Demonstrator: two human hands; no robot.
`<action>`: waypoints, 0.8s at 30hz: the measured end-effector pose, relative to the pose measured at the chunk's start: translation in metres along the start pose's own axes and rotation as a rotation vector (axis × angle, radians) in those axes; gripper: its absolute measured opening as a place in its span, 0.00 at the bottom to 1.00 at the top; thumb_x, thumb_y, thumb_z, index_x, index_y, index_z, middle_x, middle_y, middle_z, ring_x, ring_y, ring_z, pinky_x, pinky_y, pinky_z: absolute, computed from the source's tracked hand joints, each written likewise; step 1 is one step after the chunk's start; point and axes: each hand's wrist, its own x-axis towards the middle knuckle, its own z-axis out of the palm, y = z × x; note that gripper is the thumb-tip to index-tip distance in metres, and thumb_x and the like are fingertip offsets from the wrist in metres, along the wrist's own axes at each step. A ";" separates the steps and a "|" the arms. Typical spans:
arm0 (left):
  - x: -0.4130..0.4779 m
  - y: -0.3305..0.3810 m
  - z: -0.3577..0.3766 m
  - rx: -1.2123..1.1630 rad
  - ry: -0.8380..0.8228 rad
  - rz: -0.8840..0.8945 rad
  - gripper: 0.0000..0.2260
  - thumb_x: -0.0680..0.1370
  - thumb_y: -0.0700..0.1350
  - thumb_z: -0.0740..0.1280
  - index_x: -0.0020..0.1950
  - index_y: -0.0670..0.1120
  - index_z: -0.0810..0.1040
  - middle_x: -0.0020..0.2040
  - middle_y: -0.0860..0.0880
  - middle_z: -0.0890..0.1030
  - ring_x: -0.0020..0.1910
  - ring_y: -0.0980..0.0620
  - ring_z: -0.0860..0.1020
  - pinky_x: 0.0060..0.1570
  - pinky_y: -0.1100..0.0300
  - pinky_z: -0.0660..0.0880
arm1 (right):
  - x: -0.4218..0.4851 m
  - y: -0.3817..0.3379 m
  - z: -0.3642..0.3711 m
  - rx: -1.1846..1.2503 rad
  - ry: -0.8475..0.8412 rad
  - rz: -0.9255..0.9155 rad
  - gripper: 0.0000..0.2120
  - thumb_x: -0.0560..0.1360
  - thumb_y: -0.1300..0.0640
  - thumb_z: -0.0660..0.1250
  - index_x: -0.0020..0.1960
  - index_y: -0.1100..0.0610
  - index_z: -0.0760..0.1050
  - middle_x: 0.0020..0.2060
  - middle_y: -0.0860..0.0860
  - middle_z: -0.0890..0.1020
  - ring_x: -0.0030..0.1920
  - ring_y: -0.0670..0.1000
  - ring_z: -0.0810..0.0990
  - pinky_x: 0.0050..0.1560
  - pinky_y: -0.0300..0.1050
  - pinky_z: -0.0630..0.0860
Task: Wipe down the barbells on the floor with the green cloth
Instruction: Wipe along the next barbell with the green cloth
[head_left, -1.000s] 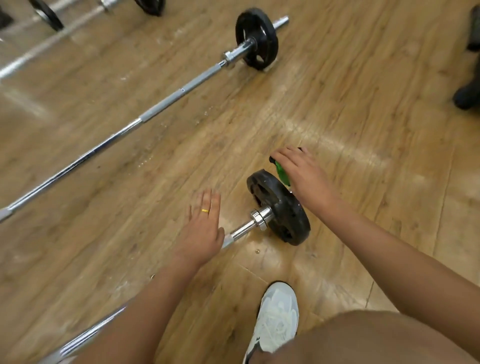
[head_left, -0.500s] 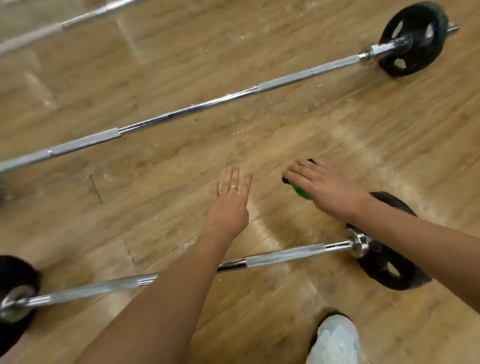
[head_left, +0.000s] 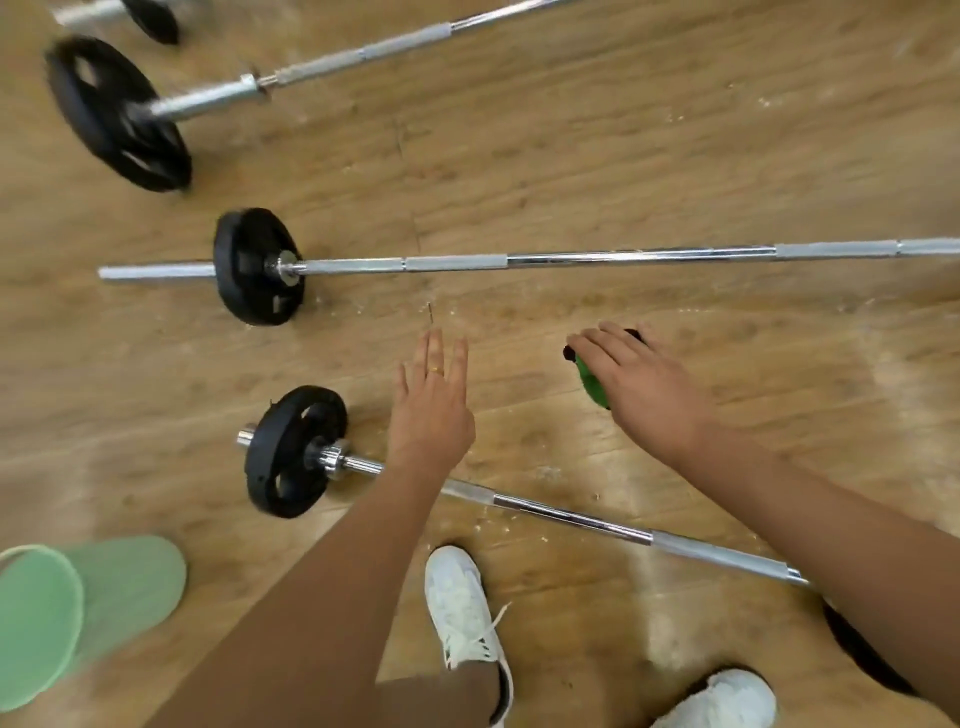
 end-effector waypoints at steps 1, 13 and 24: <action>-0.009 -0.017 -0.014 -0.004 -0.003 -0.024 0.37 0.80 0.44 0.58 0.82 0.47 0.37 0.82 0.41 0.39 0.81 0.43 0.37 0.79 0.41 0.46 | 0.008 -0.016 -0.014 0.016 0.004 -0.003 0.35 0.71 0.73 0.65 0.76 0.56 0.65 0.71 0.54 0.72 0.74 0.57 0.66 0.76 0.58 0.56; -0.070 -0.186 -0.129 -0.089 -0.018 -0.181 0.38 0.80 0.48 0.61 0.82 0.46 0.39 0.82 0.40 0.41 0.81 0.42 0.38 0.78 0.40 0.47 | 0.104 -0.177 -0.144 0.113 -0.043 -0.072 0.32 0.72 0.71 0.59 0.75 0.56 0.66 0.71 0.54 0.72 0.73 0.57 0.68 0.77 0.56 0.54; -0.064 -0.258 -0.153 -0.130 -0.083 -0.264 0.36 0.81 0.44 0.57 0.82 0.46 0.37 0.82 0.41 0.38 0.81 0.43 0.36 0.79 0.40 0.46 | 0.184 -0.225 -0.167 0.165 -0.078 -0.073 0.33 0.72 0.73 0.62 0.75 0.57 0.66 0.71 0.55 0.72 0.73 0.57 0.68 0.77 0.56 0.58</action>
